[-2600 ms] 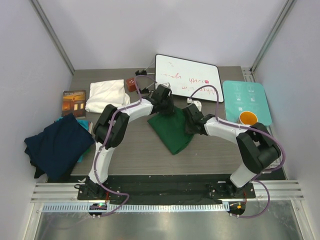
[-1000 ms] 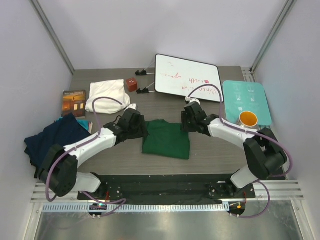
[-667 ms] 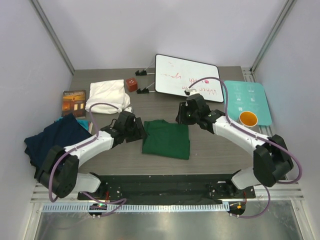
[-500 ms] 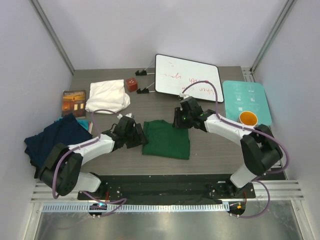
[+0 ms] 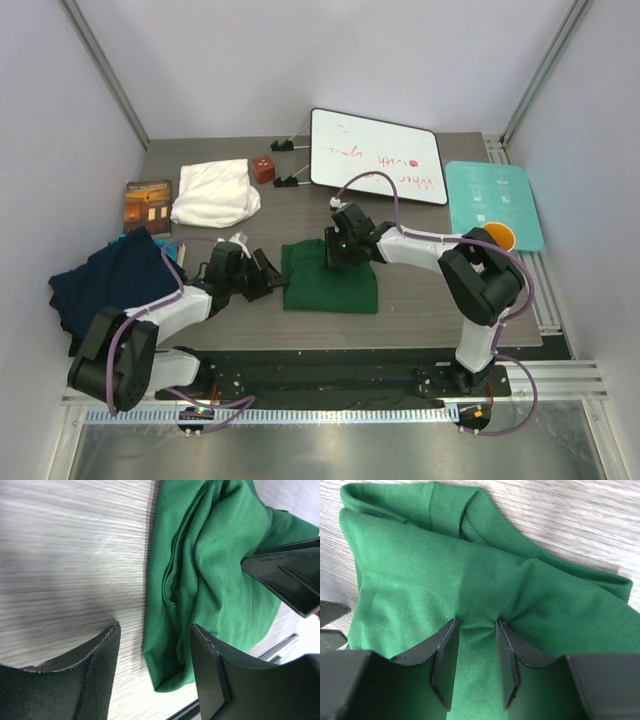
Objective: Fold and stack the t-shirts
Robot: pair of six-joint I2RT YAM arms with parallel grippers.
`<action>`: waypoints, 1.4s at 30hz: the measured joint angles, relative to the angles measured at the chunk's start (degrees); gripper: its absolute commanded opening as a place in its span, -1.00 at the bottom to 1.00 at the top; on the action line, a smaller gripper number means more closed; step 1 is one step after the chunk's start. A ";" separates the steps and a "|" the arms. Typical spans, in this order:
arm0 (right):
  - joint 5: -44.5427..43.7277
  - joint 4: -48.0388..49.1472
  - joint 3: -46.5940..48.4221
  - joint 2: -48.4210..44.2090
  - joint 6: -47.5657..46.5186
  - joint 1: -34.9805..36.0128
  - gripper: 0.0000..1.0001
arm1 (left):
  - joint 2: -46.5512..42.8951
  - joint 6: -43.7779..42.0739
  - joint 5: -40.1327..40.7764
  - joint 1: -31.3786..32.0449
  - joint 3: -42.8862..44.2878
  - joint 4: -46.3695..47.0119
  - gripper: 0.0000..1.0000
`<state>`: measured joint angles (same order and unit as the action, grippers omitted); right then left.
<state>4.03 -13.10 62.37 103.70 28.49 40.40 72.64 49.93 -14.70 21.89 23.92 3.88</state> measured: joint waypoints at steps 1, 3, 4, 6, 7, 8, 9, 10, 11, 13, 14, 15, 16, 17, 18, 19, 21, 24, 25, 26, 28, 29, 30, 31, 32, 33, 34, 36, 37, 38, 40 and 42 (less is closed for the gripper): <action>0.02 0.50 0.28 0.37 0.04 0.09 -0.18 | -0.81 0.50 -0.63 -0.92 -1.11 1.01 0.16; 0.13 1.29 0.44 0.96 0.15 0.26 -0.19 | -1.97 1.40 -2.03 -2.45 -3.04 2.80 0.16; 0.17 1.79 0.44 1.11 0.17 0.37 -0.19 | -2.49 1.99 -2.69 -3.23 -3.96 3.78 0.15; 0.24 2.75 0.44 1.44 0.28 0.59 -0.20 | -3.10 2.86 -4.15 -4.52 -5.64 6.03 0.15; 0.26 3.15 0.44 1.60 0.35 0.68 -0.20 | -3.15 3.39 -5.05 -5.22 -6.45 7.39 0.15; 0.31 3.65 0.44 1.77 0.39 0.81 -0.20 | -3.06 3.96 -6.08 -5.92 -7.28 8.92 0.15; 0.42 4.22 0.44 1.99 0.42 0.90 -0.20 | -2.91 4.48 -7.08 -6.58 -8.02 10.40 0.15; 0.50 4.76 0.44 2.10 0.55 1.01 -0.20 | -2.51 5.16 -8.09 -7.23 -8.63 11.89 0.15; 0.57 5.22 0.44 2.29 0.59 1.11 -0.20 | -1.97 5.57 -9.01 -7.67 -8.96 13.14 0.15; 0.68 6.10 0.44 2.58 0.61 1.25 -0.21 | -0.15 6.56 -10.97 -8.28 -9.31 16.00 0.15; 0.74 6.51 0.44 2.71 0.66 1.29 -0.20 | 1.18 6.97 -11.98 -8.48 -9.31 17.68 0.14; 0.81 6.93 0.42 2.82 0.70 1.38 -0.21 | 2.49 7.50 -12.83 -8.55 -9.31 19.34 0.14; 0.85 7.21 0.39 2.86 0.76 1.40 -0.21 | 3.43 8.00 -13.49 -8.55 -9.31 20.52 0.13; 0.85 7.48 0.31 2.93 0.79 1.44 -0.21 | 4.83 8.41 -14.45 -8.55 -9.38 22.51 0.13; 0.85 7.58 0.31 2.95 0.79 1.44 -0.21 | 5.95 8.87 -15.13 -8.55 -9.40 24.00 0.12; 0.85 7.69 0.28 2.95 0.79 1.46 -0.21 | 6.99 9.44 -15.76 -8.55 -9.46 25.53 0.12; 0.83 7.91 0.20 2.97 0.79 1.49 -0.21 | 8.98 10.12 -16.94 -8.59 -9.68 28.44 0.10; 0.83 7.93 0.17 2.97 0.76 1.49 -0.21 | 11.08 10.73 -18.21 -8.66 -9.75 31.34 0.09; 0.83 7.93 0.17 2.97 0.76 1.49 -0.21 | 11.65 10.88 -18.53 -8.68 -9.75 32.06 0.08; 0.83 7.93 0.17 2.97 0.76 1.49 -0.21 | 12.00 10.97 -18.78 -8.68 -9.75 32.57 0.08; 0.83 7.91 0.22 3.06 0.79 1.49 -0.22 | 12.68 10.99 -19.15 -8.70 -9.75 33.44 0.08; 0.85 7.91 0.33 3.13 0.79 1.49 -0.22 | 12.98 10.99 -19.39 -8.70 -9.70 33.81 0.08; 0.85 7.91 0.46 3.21 0.76 1.49 -0.22 | 13.20 10.97 -19.47 -8.70 -9.68 34.07 0.08; 0.85 7.89 0.57 3.34 0.79 1.49 -0.22 | 13.57 10.99 -19.67 -8.68 -9.57 34.32 0.08; 0.87 7.87 0.74 3.45 0.79 1.49 -0.22 | 14.08 10.97 -19.89 -8.68 -9.31 34.53 0.08; 0.87 7.91 0.87 3.61 0.79 1.49 -0.23 | 14.60 10.97 -20.09 -8.55 -9.03 34.77 0.08; 0.87 7.89 0.98 3.65 0.79 1.49 -0.23 | 15.41 10.99 -20.22 -8.20 -8.59 35.17 0.08; 0.87 7.91 1.03 3.69 0.83 1.49 -0.23 | 17.25 11.08 -20.46 -7.21 -7.30 36.00 0.08; 0.85 7.91 1.03 3.69 0.94 1.49 -0.23 | 18.14 11.06 -20.35 -6.49 -6.60 36.37 0.08; 0.85 7.91 1.03 3.69 1.03 1.49 -0.23 | 19.06 11.13 -20.31 -5.68 -5.86 36.76 0.07; 0.85 7.93 1.03 3.69 1.20 1.49 -0.23 | 20.65 11.19 -19.78 -3.78 -4.50 37.59 0.07; 0.83 7.93 1.03 3.72 1.38 1.49 -0.23 | 22.10 11.26 -18.95 -1.57 -3.34 38.49 0.06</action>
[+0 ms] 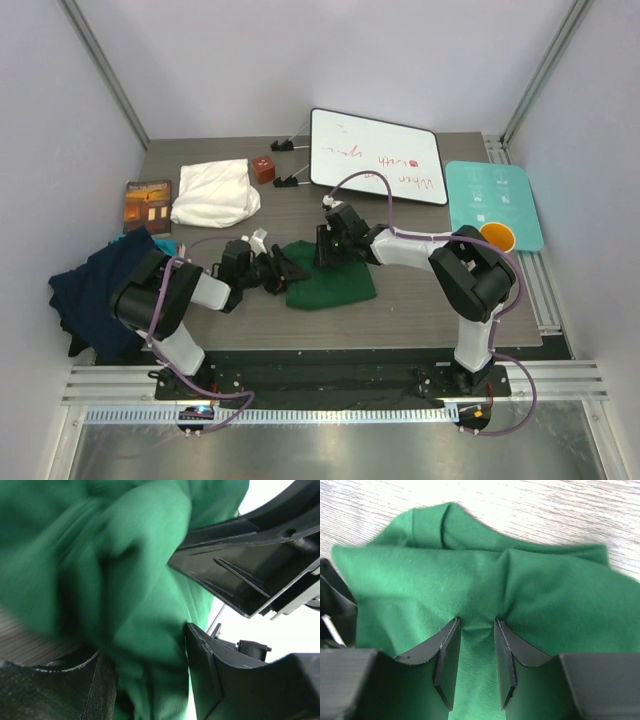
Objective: Fold and stack the t-shirts
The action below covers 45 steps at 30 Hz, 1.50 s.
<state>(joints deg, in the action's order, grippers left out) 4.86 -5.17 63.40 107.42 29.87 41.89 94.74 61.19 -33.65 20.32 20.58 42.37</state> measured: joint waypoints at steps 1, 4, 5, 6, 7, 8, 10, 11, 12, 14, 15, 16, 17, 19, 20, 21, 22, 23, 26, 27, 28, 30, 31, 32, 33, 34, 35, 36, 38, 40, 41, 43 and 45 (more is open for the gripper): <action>-0.02 0.02 0.00 0.00 0.07 0.00 -0.23 | 0.81 0.09 0.37 1.25 0.70 0.48 0.05; -0.11 0.13 0.00 -0.02 0.22 0.00 -0.23 | 3.37 0.76 1.53 4.70 2.51 2.40 0.03; -0.15 0.15 0.00 -0.02 0.26 0.00 -0.23 | 3.96 1.22 1.92 5.51 2.75 3.13 0.02; -0.22 0.15 0.00 0.00 0.26 0.00 -0.24 | 4.33 1.60 2.25 6.03 2.82 3.72 0.01; -0.28 0.15 0.00 -0.02 0.28 0.00 -0.23 | 4.66 1.92 2.69 6.56 2.80 4.46 0.01; -0.28 0.17 -0.02 -0.02 0.28 0.00 -0.24 | 4.76 2.14 3.08 6.86 2.78 4.85 -0.04; -0.35 0.33 -0.15 -0.02 0.33 0.00 -0.24 | 4.74 2.69 3.93 7.17 2.43 5.38 -0.16; -0.44 0.57 -0.35 -0.07 0.39 0.00 -0.24 | 4.74 2.86 4.37 7.23 2.21 5.51 -0.33; -0.46 0.79 -0.52 -0.15 0.48 0.00 -0.24 | 4.66 2.97 4.72 7.30 1.99 5.57 -0.43; -0.52 1.49 -1.20 -0.46 0.57 0.00 -0.24 | 4.20 2.91 6.03 7.50 1.03 5.31 -0.78; -0.61 1.95 -1.57 -0.68 0.72 0.00 -0.24 | 3.78 2.95 6.47 7.50 0.61 5.22 -0.86; -0.66 2.27 -1.86 -0.83 0.76 0.02 -0.24 | 3.21 3.02 6.88 7.56 0.42 4.79 -0.93; -0.70 2.73 -2.27 -1.05 0.94 0.02 -0.24 | 2.49 2.80 7.39 7.67 0.22 4.04 -1.00; -0.72 3.21 -3.04 -1.64 1.33 0.07 -0.24 | 1.07 2.38 8.26 7.80 0.20 2.14 -1.00; -0.79 3.17 -3.48 -2.08 1.55 0.09 -0.23 | 0.35 1.95 8.61 7.85 0.22 0.94 -1.00; -0.87 2.89 -3.89 -2.64 1.68 0.15 -0.21 | -0.31 1.57 8.76 7.89 0.24 -0.17 -1.00; -1.01 2.21 -4.33 -3.28 1.79 0.26 -0.21 | -1.16 1.14 9.01 8.07 0.24 -1.60 -1.00; -1.22 1.36 -4.85 -4.15 1.84 0.42 -0.20 | -2.05 0.68 9.20 8.22 0.28 -3.13 -1.00; -2.23 -1.99 -6.45 -7.78 1.86 0.72 -0.18 | -4.81 -0.63 10.12 8.33 0.48 -7.61 -1.00; -3.08 -4.00 -7.08 -9.81 1.79 0.94 -0.18 | -6.45 -1.31 10.95 8.28 0.50 -9.73 -1.00; -3.93 -5.79 -7.61 -11.76 1.79 0.94 -0.17 | -8.22 -1.86 11.93 8.09 0.50 -11.78 -1.00; -5.66 -8.96 -8.33 -15.85 1.77 0.46 -0.17 | -12.11 -3.28 14.29 7.50 0.61 -16.52 -1.00; -6.38 -10.19 -8.66 -18.05 1.79 0.04 -0.16 | -15.06 -4.28 16.41 7.26 0.85 -20.13 -1.00; -6.91 -10.97 -8.92 -19.91 1.79 -0.39 -0.17 | -16.63 -4.79 17.35 6.93 0.92 -21.84 -1.00; -7.56 -11.85 -9.33 -22.45 1.81 -1.14 -0.17 | -19.50 -5.77 19.28 6.56 1.44 -25.70 -1.00; -8.17 -12.63 -9.75 -24.96 1.90 -1.99 -0.17 | -22.18 -6.60 21.09 6.23 2.08 -29.20 -1.00; -8.92 -13.53 -10.12 -27.50 1.99 -2.91 -0.16 | -25.07 -7.61 23.17 5.90 2.91 -33.03 -1.00; -9.55 -14.16 -10.40 -29.77 2.03 -3.80 -0.17 | -27.93 -8.31 24.81 5.31 3.76 -36.70 -1.00; -10.43 -15.13 -10.88 -33.31 2.03 -5.73 -0.16 | -33.09 -9.70 27.96 3.65 5.62 -43.08 -1.00; -11.34 -16.39 -11.23 -36.06 2.01 -7.61 -0.17 | -36.81 -11.32 30.49 0.90 8.44 -49.83 -1.00; -11.54 -16.81 -11.28 -36.68 2.01 -8.17 -0.16 | -37.62 -12.02 31.47 -0.09 9.79 -52.39 -1.00; -11.82 -17.59 -11.34 -37.09 1.99 -9.05 -0.17 | -38.03 -13.22 33.70 -2.03 13.40 -58.07 -1.00; -11.74 -18.05 -11.52 -36.76 1.97 -9.22 -0.17 | -37.97 -13.90 36.30 -2.78 17.00 -63.84 -1.00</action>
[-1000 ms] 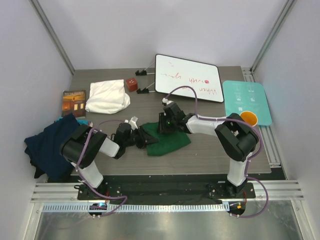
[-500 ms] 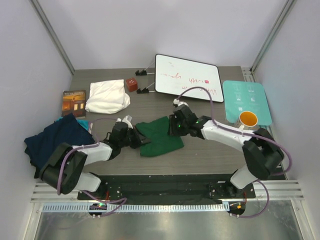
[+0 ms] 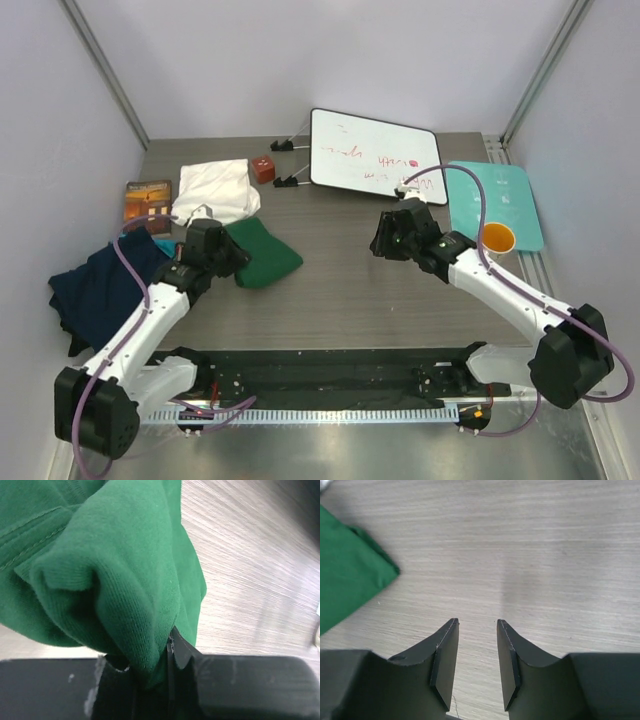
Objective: Fold and stack the t-shirts
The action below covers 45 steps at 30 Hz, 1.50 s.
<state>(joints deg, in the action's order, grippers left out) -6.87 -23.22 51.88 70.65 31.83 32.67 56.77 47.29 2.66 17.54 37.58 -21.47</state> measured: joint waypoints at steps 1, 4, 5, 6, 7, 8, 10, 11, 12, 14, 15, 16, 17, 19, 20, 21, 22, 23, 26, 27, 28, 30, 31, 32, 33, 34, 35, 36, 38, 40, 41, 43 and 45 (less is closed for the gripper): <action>0.07 -0.44 -0.13 0.13 0.00 -0.04 -0.17 | -0.17 0.00 1.07 0.00 1.25 -2.21 -1.00; 0.48 -1.22 -0.26 0.74 -0.02 -0.09 -0.17 | -1.33 0.35 4.04 0.02 3.58 -8.04 -1.00; 0.61 -1.36 -0.28 1.03 -0.04 -0.17 -0.17 | -2.10 0.46 5.27 0.02 4.09 -10.08 -1.00; 0.76 -1.42 -0.33 1.20 -0.07 -0.17 -0.17 | -2.86 0.46 6.64 0.02 4.66 -12.22 -1.00; 0.85 -1.55 -0.35 1.40 -0.13 -0.17 -0.17 | -3.30 0.44 7.74 0.00 5.14 -13.81 -1.00; 1.03 -1.73 -0.37 1.49 -0.20 -0.20 -0.17 | -3.52 0.31 9.31 0.00 6.14 -16.28 -1.00; 1.22 -1.70 -0.48 1.51 -0.24 -0.44 -0.17 | -3.17 0.04 12.26 -0.04 8.76 -20.79 -1.00; 1.36 -1.62 -0.61 1.51 -0.26 -0.55 -0.17 | -2.75 -0.07 14.01 -0.07 10.43 -23.15 -1.00; 1.53 -1.51 -0.85 1.51 -0.26 -0.68 -0.17 | -2.19 -0.48 15.58 -0.26 12.22 -25.18 -1.00; 2.08 -1.38 -1.44 1.62 -0.31 -1.03 -0.17 | -0.92 -1.53 18.34 -1.14 15.72 -28.26 -1.00; 2.34 -1.20 -1.70 1.73 -0.31 -1.18 -0.17 | -0.26 -2.19 19.43 -1.97 17.33 -29.33 -1.00; 2.62 -1.07 -1.97 1.90 -0.31 -1.33 -0.17 | 0.44 -2.93 20.24 -2.97 18.80 -30.21 -1.00; 2.89 -1.01 -2.16 2.10 -0.33 -1.42 -0.17 | 1.36 -3.69 20.81 -4.15 20.35 -31.12 -1.00; 3.45 -0.81 -2.49 2.54 -0.39 -1.70 -0.18 | 3.32 -5.55 21.53 -6.71 22.84 -32.15 -1.00; 3.76 -0.72 -2.62 2.64 -0.44 -1.79 -0.17 | 4.74 -6.47 21.70 -8.33 24.46 -32.89 -1.00; 4.04 -0.68 -2.78 2.75 -0.46 -1.95 -0.17 | 6.25 -7.48 21.88 -9.94 25.97 -33.38 -1.00; 4.20 -0.59 -2.89 2.78 -0.46 -2.03 -0.17 | 7.80 -8.61 22.01 -11.41 27.41 -33.83 -1.00; 4.46 -0.50 -3.02 2.80 -0.48 -2.08 -0.17 | 9.31 -9.53 22.12 -12.85 28.94 -34.47 -1.00; 5.05 0.13 -3.56 2.80 -0.48 -2.43 -0.17 | 11.72 -12.31 22.10 -16.31 32.15 -35.82 -1.00; 5.16 0.31 -3.78 2.80 -0.50 -2.51 -0.18 | 11.87 -13.27 21.88 -17.49 33.03 -36.35 -1.00; 5.35 0.48 -3.98 2.84 -0.48 -2.54 -0.18 | 11.87 -14.08 21.68 -18.91 34.07 -36.96 -1.00; 5.81 0.70 -4.20 3.04 -0.48 -2.69 -0.18 | 11.82 -15.87 21.62 -21.90 36.48 -38.23 -1.00; 6.29 0.92 -4.28 3.21 -0.48 -2.82 -0.18 | 11.82 -16.61 21.86 -23.21 37.90 -38.86 -1.00; 6.69 1.05 -4.33 3.43 -0.48 -2.86 -0.18 | 11.78 -17.25 22.16 -24.15 39.17 -39.34 -1.00; 7.06 1.20 -4.35 3.67 -0.48 -2.95 -0.18 | 11.54 -17.77 22.34 -24.76 40.09 -39.67 -1.00; 7.37 1.42 -4.37 3.93 -0.48 -3.06 -0.17 | 11.19 -18.05 22.34 -24.98 40.76 -40.09 -1.00; 7.69 1.68 -4.44 4.17 -0.48 -3.15 -0.18 | 10.97 -18.23 22.40 -25.05 41.44 -40.76 -1.00; 7.91 1.86 -4.48 4.42 -0.50 -3.21 -0.18 | 10.84 -18.34 22.56 -25.07 42.23 -41.62 -1.00; 8.37 2.03 -4.63 4.74 -0.50 -3.30 -0.17 | 10.80 -18.45 23.32 -25.07 43.50 -43.15 -1.00; 9.01 2.23 -4.76 5.05 -0.57 -3.48 -0.18 | 10.34 -18.45 24.46 -25.40 43.98 -44.46 -1.00; 9.25 2.27 -4.81 5.16 -0.61 -3.54 -0.18 | 9.97 -18.43 24.90 -25.62 43.95 -45.18 -1.00; 9.79 2.38 -4.81 5.46 -0.79 -3.63 -0.17 | 8.15 -18.43 25.81 -26.34 42.84 -45.70 -1.00; 10.27 2.40 -4.81 5.70 -1.46 -3.82 -0.17 | 5.40 -18.32 26.62 -27.10 41.03 -46.03 -1.00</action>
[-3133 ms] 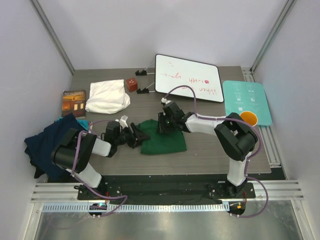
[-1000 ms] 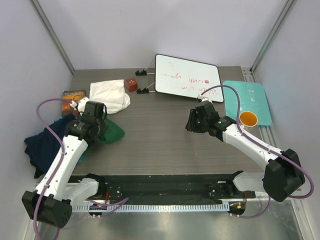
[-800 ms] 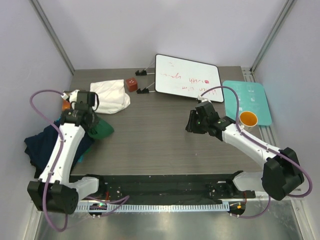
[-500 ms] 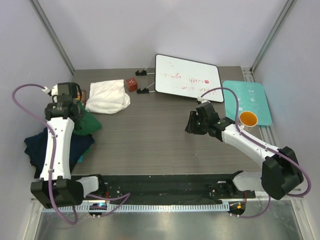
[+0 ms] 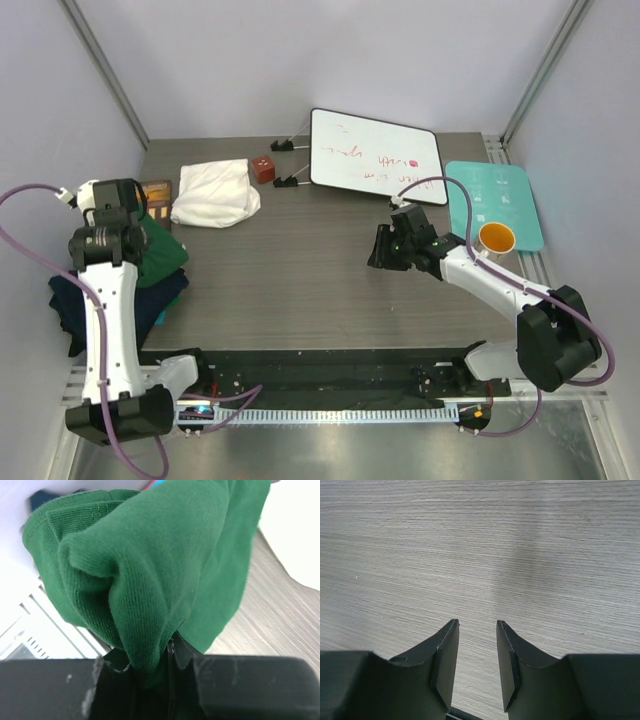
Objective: Fold and stack the t-shirts
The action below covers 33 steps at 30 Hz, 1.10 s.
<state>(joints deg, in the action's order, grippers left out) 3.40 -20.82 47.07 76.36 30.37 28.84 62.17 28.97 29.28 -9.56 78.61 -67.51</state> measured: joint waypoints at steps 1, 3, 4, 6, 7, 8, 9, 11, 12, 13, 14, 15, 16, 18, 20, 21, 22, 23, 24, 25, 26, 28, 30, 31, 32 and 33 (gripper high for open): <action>0.28 0.02 0.00 0.04 -0.26 -0.15 -0.18 | -1.42 0.13 0.59 -0.44 -0.87 -0.28 -1.00; 0.90 0.00 0.00 0.15 -0.55 -0.50 -0.18 | -3.85 0.42 1.51 -1.51 -2.23 -0.72 -1.00; 1.20 0.00 0.00 0.17 -0.63 -0.63 -0.18 | -4.81 0.59 1.81 -2.19 -2.99 -0.74 -1.00; 1.90 0.00 0.00 0.17 -0.76 -0.85 -0.18 | -6.25 0.85 2.25 -3.69 -4.85 -0.63 -1.00; 2.27 0.02 0.00 0.20 -0.79 -0.92 -0.18 | -6.97 1.03 2.34 -4.76 -6.21 -0.66 -1.00; 2.58 0.02 -0.04 0.22 -0.85 -0.94 -0.17 | -7.41 1.09 2.58 -5.57 -7.28 -0.76 -1.00; 2.93 0.02 -0.07 0.35 -0.92 -0.96 -0.18 | -7.63 1.20 2.84 -6.08 -7.96 -0.79 -1.00; 3.61 0.07 -0.09 0.90 -0.96 -0.96 -0.18 | -7.87 1.81 3.58 -6.88 -8.87 -0.96 -1.00; 3.91 0.07 -0.15 1.18 -0.98 -0.96 -0.18 | -7.89 2.08 4.04 -7.13 -9.07 -1.01 -1.00; 4.26 0.04 -0.20 1.46 -1.03 -0.96 -0.17 | -7.91 2.16 4.39 -7.34 -9.11 -1.01 -1.00; 4.59 0.04 -0.26 1.70 -1.07 -0.96 -0.17 | -7.91 2.29 4.63 -7.56 -9.11 -0.98 -1.00; 4.87 0.02 -0.28 1.79 -1.11 -0.96 -0.17 | -7.89 2.36 4.87 -7.80 -9.11 -1.01 -1.00; 5.01 0.02 -0.31 1.81 -1.14 -0.96 -0.18 | -7.87 2.43 5.20 -8.02 -9.16 -0.98 -1.00; 5.40 0.07 -0.31 1.81 -1.14 -0.96 -0.18 | -7.74 2.67 6.01 -8.66 -9.70 -0.92 -1.00; 5.73 0.09 -0.35 1.81 -1.14 -0.96 -0.18 | -7.21 3.06 7.04 -9.11 -10.73 -0.92 -1.00; 5.84 0.09 -0.37 1.81 -1.14 -0.96 -0.17 | -6.73 3.34 7.43 -9.33 -11.34 -0.92 -1.00; 6.01 0.09 -0.42 1.81 -1.14 -0.96 -0.18 | -6.08 3.43 7.76 -9.49 -11.91 -0.92 -1.00; 6.23 0.11 -0.46 1.84 -1.11 -0.96 -0.18 | -5.73 3.50 7.85 -9.73 -12.09 -0.92 -1.00; 6.51 0.13 -0.48 1.90 -1.11 -0.96 -0.18 | -5.07 3.56 8.07 -10.05 -12.26 -0.92 -1.00; 6.82 0.17 -0.48 2.08 -1.11 -0.96 -0.18 | -4.52 3.58 8.22 -10.40 -12.39 -0.90 -1.00; 7.17 0.22 -0.48 2.34 -1.09 -0.96 -0.18 | -3.74 3.58 8.20 -10.88 -12.48 -0.92 -1.00; 7.58 0.22 -0.48 2.78 -1.09 -0.96 -0.18 | -2.12 3.63 8.20 -12.13 -12.66 -0.90 -1.00; 8.13 0.22 -0.48 3.19 -1.09 -0.96 -0.18 | -0.48 3.65 8.09 -13.57 -12.79 -0.87 -1.00; 8.28 0.22 -0.48 3.32 -1.09 -0.96 -0.19 | 0.24 3.74 7.98 -14.27 -12.79 -0.87 -1.00; 8.46 0.24 -0.48 3.43 -1.09 -0.96 -0.18 | 1.36 3.87 7.63 -15.30 -12.74 -0.87 -1.00; 8.61 0.26 -0.48 3.58 -1.09 -0.96 -0.18 | 2.62 4.02 7.39 -16.26 -12.68 -0.87 -1.00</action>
<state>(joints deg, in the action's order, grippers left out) 12.01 -20.56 46.59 79.94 29.28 27.88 64.79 32.99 36.67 -25.82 65.93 -68.38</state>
